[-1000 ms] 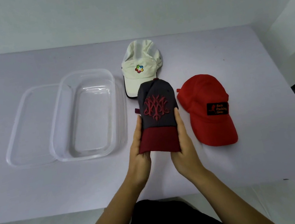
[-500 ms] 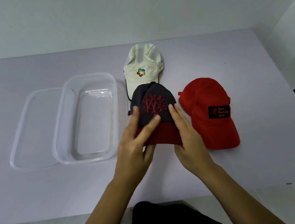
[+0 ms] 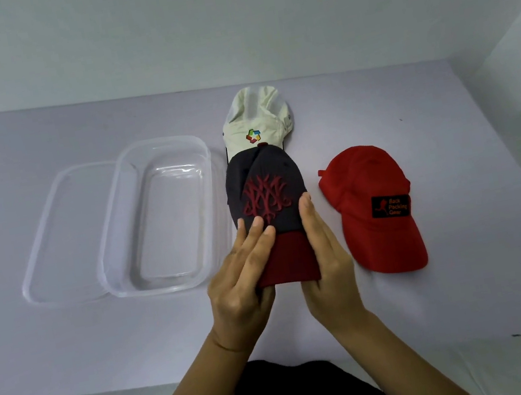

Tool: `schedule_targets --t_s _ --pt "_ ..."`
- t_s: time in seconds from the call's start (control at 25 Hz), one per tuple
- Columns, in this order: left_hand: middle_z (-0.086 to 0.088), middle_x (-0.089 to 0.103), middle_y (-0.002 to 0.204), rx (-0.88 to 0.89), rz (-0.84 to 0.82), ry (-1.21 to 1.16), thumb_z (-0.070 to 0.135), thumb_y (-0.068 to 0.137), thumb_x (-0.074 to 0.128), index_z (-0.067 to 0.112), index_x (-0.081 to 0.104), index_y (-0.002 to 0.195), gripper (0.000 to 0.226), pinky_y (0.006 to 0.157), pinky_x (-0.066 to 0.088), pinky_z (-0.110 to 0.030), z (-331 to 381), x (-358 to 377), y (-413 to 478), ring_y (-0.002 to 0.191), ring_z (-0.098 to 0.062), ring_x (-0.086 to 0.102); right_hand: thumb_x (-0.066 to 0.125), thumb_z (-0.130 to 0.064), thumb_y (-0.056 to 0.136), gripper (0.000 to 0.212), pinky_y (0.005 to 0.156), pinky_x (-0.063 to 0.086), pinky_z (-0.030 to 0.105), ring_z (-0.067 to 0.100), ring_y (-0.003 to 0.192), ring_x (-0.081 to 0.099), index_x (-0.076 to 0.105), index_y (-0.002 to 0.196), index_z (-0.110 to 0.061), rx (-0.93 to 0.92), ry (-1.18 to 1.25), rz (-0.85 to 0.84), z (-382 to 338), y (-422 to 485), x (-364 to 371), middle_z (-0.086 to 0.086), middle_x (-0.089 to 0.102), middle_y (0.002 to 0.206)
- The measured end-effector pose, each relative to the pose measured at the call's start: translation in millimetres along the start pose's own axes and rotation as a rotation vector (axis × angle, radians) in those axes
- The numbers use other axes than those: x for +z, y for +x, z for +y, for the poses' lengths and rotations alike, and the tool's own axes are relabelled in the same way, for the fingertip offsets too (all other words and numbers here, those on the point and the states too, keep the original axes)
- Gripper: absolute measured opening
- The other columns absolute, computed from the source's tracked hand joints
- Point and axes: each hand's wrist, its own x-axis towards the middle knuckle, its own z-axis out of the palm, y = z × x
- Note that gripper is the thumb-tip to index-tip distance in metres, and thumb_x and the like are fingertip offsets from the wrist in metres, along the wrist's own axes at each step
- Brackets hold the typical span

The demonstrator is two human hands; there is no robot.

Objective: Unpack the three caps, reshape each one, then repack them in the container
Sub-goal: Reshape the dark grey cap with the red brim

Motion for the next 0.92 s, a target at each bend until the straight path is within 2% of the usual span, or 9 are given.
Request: schedule_targets --t_s 0.08,0.16,0.24,0.36,0.44,0.56,0.64,0.84,0.92 --pt "-0.016 0.051 0.137 0.078 -0.175 0.003 0.011 0.094 0.043 0.007 0.051 0.125 0.032 0.101 0.047 -0.038 -7.9 -9.0 0.1 0.128 -0.036 0.047 0.035 -0.042 0.098 0.054 0.112 0.030 0.022 0.028 0.142 0.023 0.020 0.147 -0.026 -0.054 -0.038 -0.096 15.8 1.4 -12.5 0.003 0.019 0.155" --pt "-0.011 0.033 0.151 0.003 -0.386 -0.260 0.009 0.082 0.050 0.012 0.041 0.138 0.057 0.111 0.035 -0.037 -11.8 -15.7 -4.5 0.140 -0.033 0.030 0.037 -0.039 0.097 0.053 0.115 0.023 0.022 0.025 0.145 0.014 0.016 0.147 -0.038 -0.085 -0.055 -0.145 28.4 1.2 -22.0 -0.011 0.006 0.158" --pt "-0.002 0.022 0.157 -0.284 -0.396 -0.580 0.026 0.078 0.054 0.017 0.029 0.146 0.073 0.116 0.024 -0.033 -17.6 -18.9 -3.2 0.145 -0.023 0.020 0.039 -0.035 0.097 0.053 0.117 0.018 0.026 0.023 0.146 0.010 0.017 0.146 -0.040 -0.149 -0.086 -0.141 34.9 0.4 -27.1 -0.015 0.001 0.158" --pt "0.013 0.029 0.153 -0.947 -0.097 -0.757 0.061 0.077 0.052 0.027 0.029 0.144 0.079 0.118 0.020 -0.031 -42.2 -13.1 38.5 0.141 -0.008 0.026 0.043 -0.027 0.097 0.055 0.118 0.015 0.028 0.023 0.146 0.009 0.021 0.146 -0.038 -0.243 -0.166 -0.141 36.5 -0.4 -29.4 -0.011 0.001 0.159" --pt "0.006 0.033 0.152 -1.124 -0.274 -0.706 0.067 0.084 0.040 0.026 0.030 0.145 0.074 0.117 0.020 -0.036 -63.3 -9.0 68.8 0.141 -0.012 0.029 0.044 -0.023 0.095 0.058 0.118 0.012 0.026 0.022 0.147 0.006 0.021 0.146 -0.038 -0.262 -0.193 -0.144 35.8 -1.7 -26.7 -0.011 0.000 0.159" --pt "-0.002 0.060 0.130 -1.277 -0.646 -0.882 0.069 0.088 0.024 0.018 0.052 0.131 0.073 0.102 0.043 -0.036 -78.7 3.2 100.5 0.121 -0.017 0.055 0.048 -0.018 0.092 0.065 0.118 0.015 0.030 0.024 0.147 0.008 0.018 0.146 -0.039 -0.269 -0.235 -0.176 41.0 -7.1 -22.9 -0.011 0.000 0.159" --pt "-0.003 0.063 0.127 -1.278 -0.756 -0.973 0.066 0.085 0.033 0.017 0.056 0.128 0.069 0.096 0.047 -0.033 -81.3 6.7 99.9 0.117 -0.017 0.059 0.052 -0.010 0.090 0.072 0.116 0.019 0.033 0.027 0.145 0.013 0.018 0.146 -0.040 -0.246 -0.254 -0.201 50.2 -12.4 -24.5 -0.011 0.000 0.159" --pt "-0.012 0.070 0.112 -1.297 -0.547 -0.850 0.049 0.090 0.050 0.005 0.066 0.112 0.051 0.093 0.050 -0.034 -75.4 24.7 87.1 0.104 -0.021 0.066 0.063 0.011 0.075 0.104 0.109 0.023 0.007 0.012 0.145 0.013 0.010 0.146 -0.043 -0.102 -0.262 -0.506 66.2 -21.2 -33.8 -0.014 -0.005 0.158" --pt "-0.020 0.071 0.103 -1.223 -0.509 -0.705 0.051 0.089 0.052 -0.002 0.067 0.105 0.058 0.088 0.051 -0.037 -73.6 30.5 82.7 0.092 -0.024 0.067 0.052 0.010 0.074 0.100 0.105 0.032 0.009 -0.004 0.142 0.012 0.009 0.145 -0.045 0.090 -0.039 -0.658 69.0 -18.3 -41.2 -0.020 0.001 0.157"
